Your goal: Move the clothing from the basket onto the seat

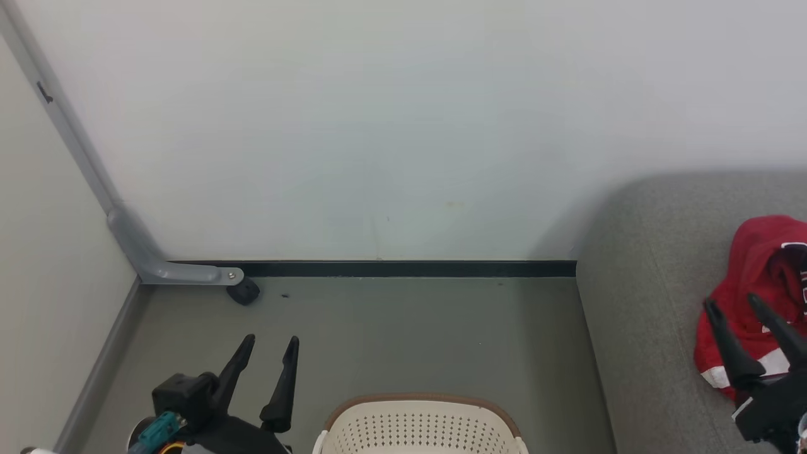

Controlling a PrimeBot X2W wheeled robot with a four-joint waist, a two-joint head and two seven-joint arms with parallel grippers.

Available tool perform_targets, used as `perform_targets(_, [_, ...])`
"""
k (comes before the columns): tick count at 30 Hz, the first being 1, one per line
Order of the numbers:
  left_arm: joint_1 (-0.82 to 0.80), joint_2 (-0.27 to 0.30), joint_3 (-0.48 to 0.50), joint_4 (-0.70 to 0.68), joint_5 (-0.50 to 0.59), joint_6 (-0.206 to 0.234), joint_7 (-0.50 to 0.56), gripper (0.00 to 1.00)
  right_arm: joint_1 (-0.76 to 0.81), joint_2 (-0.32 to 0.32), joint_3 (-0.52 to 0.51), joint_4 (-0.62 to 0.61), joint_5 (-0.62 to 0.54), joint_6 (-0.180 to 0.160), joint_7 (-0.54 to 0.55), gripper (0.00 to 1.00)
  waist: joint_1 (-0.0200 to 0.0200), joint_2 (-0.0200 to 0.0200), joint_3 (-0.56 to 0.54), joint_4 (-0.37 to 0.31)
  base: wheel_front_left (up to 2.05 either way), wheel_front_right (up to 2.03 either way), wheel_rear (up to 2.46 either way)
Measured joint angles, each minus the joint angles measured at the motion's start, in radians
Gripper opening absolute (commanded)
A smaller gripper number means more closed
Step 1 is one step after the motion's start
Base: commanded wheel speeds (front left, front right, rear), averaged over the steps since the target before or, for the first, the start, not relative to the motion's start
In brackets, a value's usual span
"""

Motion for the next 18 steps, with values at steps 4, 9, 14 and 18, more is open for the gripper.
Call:
perform_targets(4, [0.046,0.007,0.043,-0.02,0.0,0.012,0.0,1.0,0.041,0.049,-0.028,-0.048,0.0,-0.023,0.0,1.0,0.0,-0.0001,-0.011,0.013,0.0,0.0,0.0])
perform_targets(9, [0.076,0.0,0.089,-0.033,0.001,0.029,0.0,1.0,0.102,0.122,-0.07,-0.093,0.001,-0.063,0.0,1.0,0.0,0.0,-0.012,0.014,0.0,0.0,0.0])
perform_targets(14, [0.091,-0.011,0.115,-0.049,0.018,0.036,0.0,1.0,0.157,0.169,-0.089,-0.109,-0.029,-0.079,0.0,1.0,0.0001,0.0001,-0.012,0.013,0.0,0.0,0.0])
perform_targets(18, [0.111,-0.019,0.151,-0.064,0.028,0.038,0.0,1.0,0.165,0.206,-0.108,-0.114,-0.063,-0.082,0.0,1.0,0.0001,0.0001,-0.012,0.006,0.0,0.0,0.0])
